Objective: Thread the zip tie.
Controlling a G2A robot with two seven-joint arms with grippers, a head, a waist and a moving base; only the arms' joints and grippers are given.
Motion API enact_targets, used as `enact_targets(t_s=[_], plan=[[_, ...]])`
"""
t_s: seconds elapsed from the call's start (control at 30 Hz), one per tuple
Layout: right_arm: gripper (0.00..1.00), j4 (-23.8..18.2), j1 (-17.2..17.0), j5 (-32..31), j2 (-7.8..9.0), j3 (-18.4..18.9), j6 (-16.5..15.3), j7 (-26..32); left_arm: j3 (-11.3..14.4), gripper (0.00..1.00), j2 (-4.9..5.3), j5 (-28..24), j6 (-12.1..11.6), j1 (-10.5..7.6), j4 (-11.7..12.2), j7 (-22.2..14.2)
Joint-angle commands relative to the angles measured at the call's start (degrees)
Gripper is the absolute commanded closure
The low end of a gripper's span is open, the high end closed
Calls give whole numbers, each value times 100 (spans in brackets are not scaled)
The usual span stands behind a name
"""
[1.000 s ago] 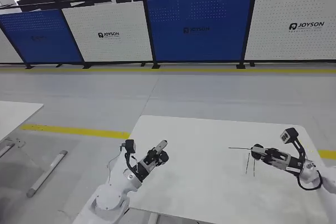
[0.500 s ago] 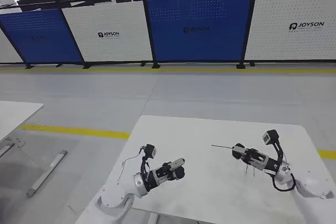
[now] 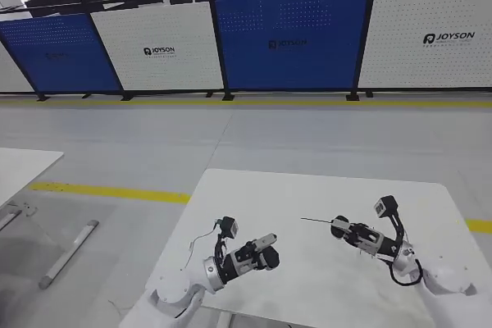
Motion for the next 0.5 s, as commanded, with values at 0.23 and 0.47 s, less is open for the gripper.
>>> enact_targets(t_s=[0.23,0.47], plan=[[100,-47,-123,-123,-178,-131,0,-298,680,0,-119,-256,520,-472,369,588],[100,-47,-123,-123,-178,-131,0,-298,680,0,-119,-256,520,-472,369,588]])
